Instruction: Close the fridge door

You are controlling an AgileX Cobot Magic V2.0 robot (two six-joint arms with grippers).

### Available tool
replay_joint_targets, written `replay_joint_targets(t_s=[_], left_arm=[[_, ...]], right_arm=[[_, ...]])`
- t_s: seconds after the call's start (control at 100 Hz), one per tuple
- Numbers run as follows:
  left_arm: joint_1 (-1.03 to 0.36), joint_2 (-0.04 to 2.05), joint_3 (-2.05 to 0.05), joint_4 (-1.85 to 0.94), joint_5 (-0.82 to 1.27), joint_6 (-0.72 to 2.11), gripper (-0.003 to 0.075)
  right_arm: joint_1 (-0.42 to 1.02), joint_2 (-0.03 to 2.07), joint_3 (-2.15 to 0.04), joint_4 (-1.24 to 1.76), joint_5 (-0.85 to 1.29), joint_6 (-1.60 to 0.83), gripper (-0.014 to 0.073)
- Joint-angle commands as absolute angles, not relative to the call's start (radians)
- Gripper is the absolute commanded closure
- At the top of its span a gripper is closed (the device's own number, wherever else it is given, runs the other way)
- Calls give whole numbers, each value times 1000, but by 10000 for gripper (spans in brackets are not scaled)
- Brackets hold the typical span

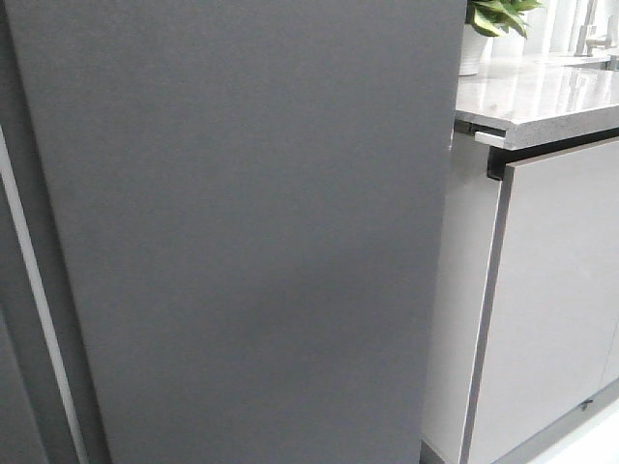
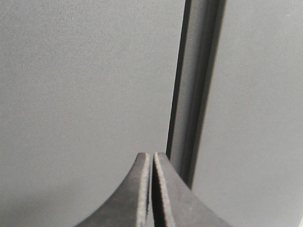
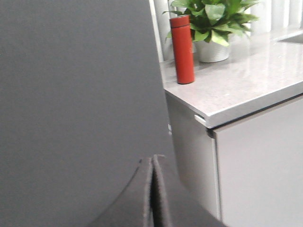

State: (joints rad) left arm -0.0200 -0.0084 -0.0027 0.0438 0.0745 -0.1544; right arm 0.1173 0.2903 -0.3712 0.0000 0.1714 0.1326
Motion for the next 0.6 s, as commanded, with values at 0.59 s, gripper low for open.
replay_joint_targets(t_s=[0.59], left_arm=[[-22, -29, 38, 37, -9, -156, 740]], right_arm=[[109, -30, 35, -130, -91, 119, 665]])
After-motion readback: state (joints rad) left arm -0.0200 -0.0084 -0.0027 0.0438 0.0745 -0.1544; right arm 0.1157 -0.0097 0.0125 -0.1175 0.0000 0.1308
